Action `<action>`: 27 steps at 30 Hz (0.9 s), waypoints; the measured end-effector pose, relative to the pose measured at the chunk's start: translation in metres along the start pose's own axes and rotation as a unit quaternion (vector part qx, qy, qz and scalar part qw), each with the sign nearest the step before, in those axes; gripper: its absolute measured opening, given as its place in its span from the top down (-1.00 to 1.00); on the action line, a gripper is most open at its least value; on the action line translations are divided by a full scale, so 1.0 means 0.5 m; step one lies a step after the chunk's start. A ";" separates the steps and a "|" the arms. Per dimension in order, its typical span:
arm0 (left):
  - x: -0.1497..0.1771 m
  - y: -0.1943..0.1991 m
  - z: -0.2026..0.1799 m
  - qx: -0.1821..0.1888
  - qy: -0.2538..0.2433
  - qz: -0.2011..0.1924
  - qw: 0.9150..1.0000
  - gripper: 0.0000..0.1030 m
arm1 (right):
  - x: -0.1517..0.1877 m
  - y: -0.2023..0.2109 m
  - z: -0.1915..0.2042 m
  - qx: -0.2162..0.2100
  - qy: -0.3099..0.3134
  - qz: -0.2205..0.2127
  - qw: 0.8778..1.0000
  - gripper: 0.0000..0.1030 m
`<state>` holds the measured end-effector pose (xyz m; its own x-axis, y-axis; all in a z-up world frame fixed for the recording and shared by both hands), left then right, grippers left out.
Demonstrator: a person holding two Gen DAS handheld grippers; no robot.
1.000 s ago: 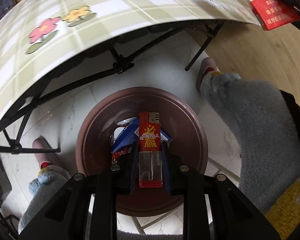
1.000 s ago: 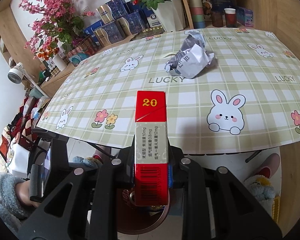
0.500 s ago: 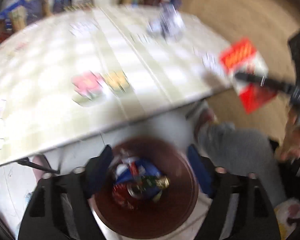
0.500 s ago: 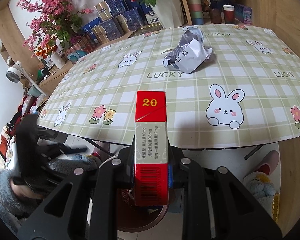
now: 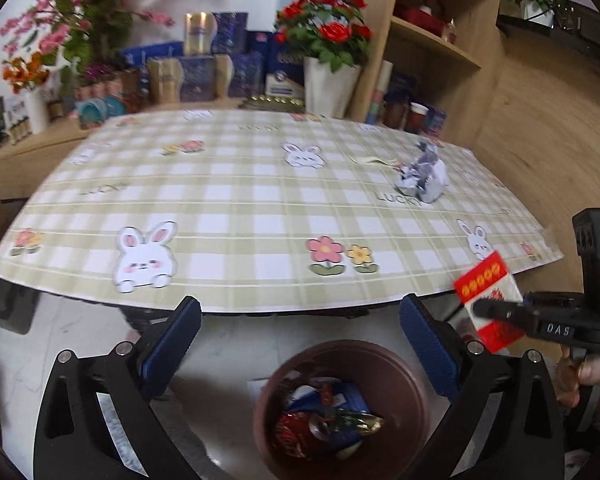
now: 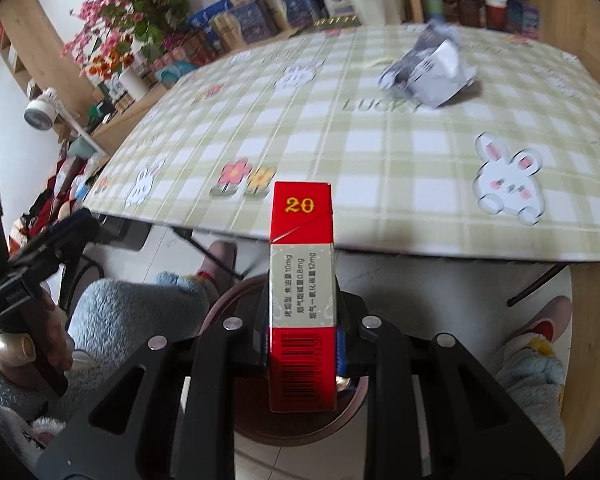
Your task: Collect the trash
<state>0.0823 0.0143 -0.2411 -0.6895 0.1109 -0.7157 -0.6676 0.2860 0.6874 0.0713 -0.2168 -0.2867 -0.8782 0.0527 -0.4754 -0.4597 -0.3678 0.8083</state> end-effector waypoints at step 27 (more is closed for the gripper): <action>0.083 -0.010 0.035 -0.032 0.022 0.028 0.999 -0.88 | 0.103 -0.106 0.049 -0.015 -0.022 0.129 0.991 0.46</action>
<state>0.0620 0.0340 -0.2765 -0.7375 0.0835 -0.6702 -0.6426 0.2186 0.7343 0.0473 -0.1720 -0.3455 -0.9711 -0.0060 -0.2388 -0.2162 -0.4026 0.8895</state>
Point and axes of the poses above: each gripper's, at about its wrist camera, not at the fingertips, and y roughly against the way its jaws point, z to its left, x to its underside, the point moved 5 cm from there along -y, roughly the way its jaws point, and after that the axes turned 2 degrees about z, right-handed, at the moved point
